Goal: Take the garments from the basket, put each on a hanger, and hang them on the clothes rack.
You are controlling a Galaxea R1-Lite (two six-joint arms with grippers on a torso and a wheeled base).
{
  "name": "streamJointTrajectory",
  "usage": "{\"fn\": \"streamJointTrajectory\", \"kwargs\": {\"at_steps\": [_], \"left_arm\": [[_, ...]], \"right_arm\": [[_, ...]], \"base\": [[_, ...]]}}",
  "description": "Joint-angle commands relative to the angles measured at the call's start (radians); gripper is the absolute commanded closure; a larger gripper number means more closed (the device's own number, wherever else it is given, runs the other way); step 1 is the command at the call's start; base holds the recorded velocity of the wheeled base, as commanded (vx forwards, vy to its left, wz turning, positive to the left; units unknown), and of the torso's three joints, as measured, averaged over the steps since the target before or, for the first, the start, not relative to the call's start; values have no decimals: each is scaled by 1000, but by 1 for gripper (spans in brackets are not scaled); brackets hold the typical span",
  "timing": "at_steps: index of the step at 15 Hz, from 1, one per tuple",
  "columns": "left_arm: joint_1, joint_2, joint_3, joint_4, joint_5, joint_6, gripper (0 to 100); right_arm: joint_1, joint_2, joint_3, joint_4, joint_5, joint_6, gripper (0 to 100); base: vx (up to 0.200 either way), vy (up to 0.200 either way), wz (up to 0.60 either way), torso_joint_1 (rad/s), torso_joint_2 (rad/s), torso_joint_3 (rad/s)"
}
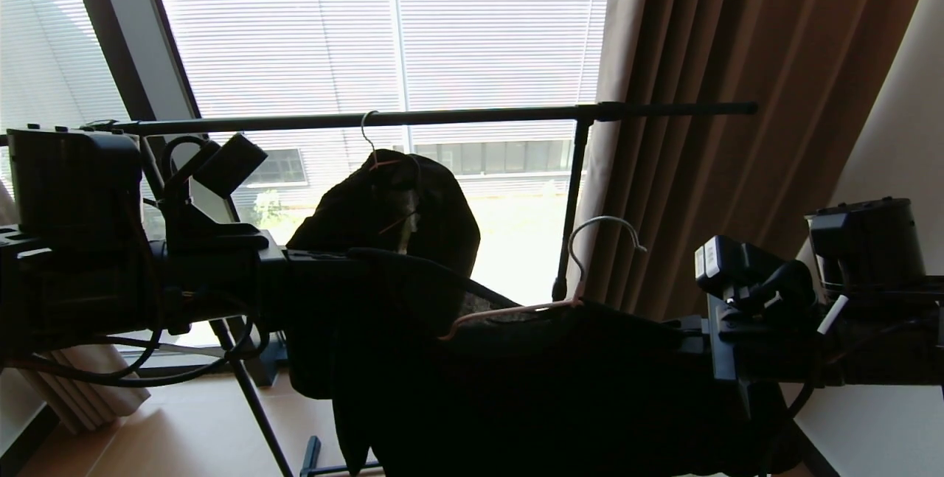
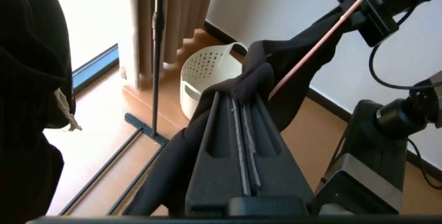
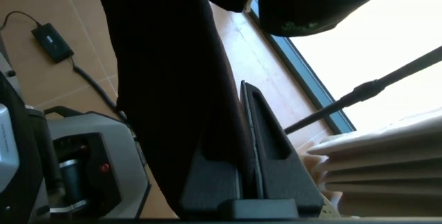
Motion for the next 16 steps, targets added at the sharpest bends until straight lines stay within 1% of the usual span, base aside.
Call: {"fn": "streamJointTrajectory", "kwargs": {"at_steps": [1, 4, 5, 6, 8, 11, 12, 14, 16], "left_arm": [[-29, 14, -17, -1, 0, 1, 100], [-62, 35, -30, -1, 26, 35, 100], [-88, 37, -30, -1, 60, 43, 100], [-105, 37, -30, -1, 75, 44, 100], [-109, 43, -38, -1, 80, 69, 100], [-135, 48, -38, -1, 103, 69, 100], [-155, 48, -38, -1, 115, 69, 100], [-204, 45, -38, -1, 148, 69, 100], [-237, 35, -41, -1, 163, 69, 100]], "right_arm": [[34, 9, -12, 0, 0, 0, 100], [64, 20, -36, 0, -3, 23, 100], [72, 23, -44, -4, -17, 51, 100], [80, 24, -45, -7, -26, 66, 100], [107, 23, -45, -7, -26, 68, 100], [133, 46, -55, -9, -31, 74, 100], [135, 63, -62, -9, -45, 75, 100], [135, 87, -73, -16, -54, 111, 100], [135, 109, -75, -44, -55, 146, 100]], "base": [[0, 0, 0, 0, 0, 0], [0, 0, 0, 0, 0, 0], [0, 0, 0, 0, 0, 0], [0, 0, 0, 0, 0, 0], [0, 0, 0, 0, 0, 0], [0, 0, 0, 0, 0, 0], [0, 0, 0, 0, 0, 0], [0, 0, 0, 0, 0, 0], [0, 0, 0, 0, 0, 0]]}}
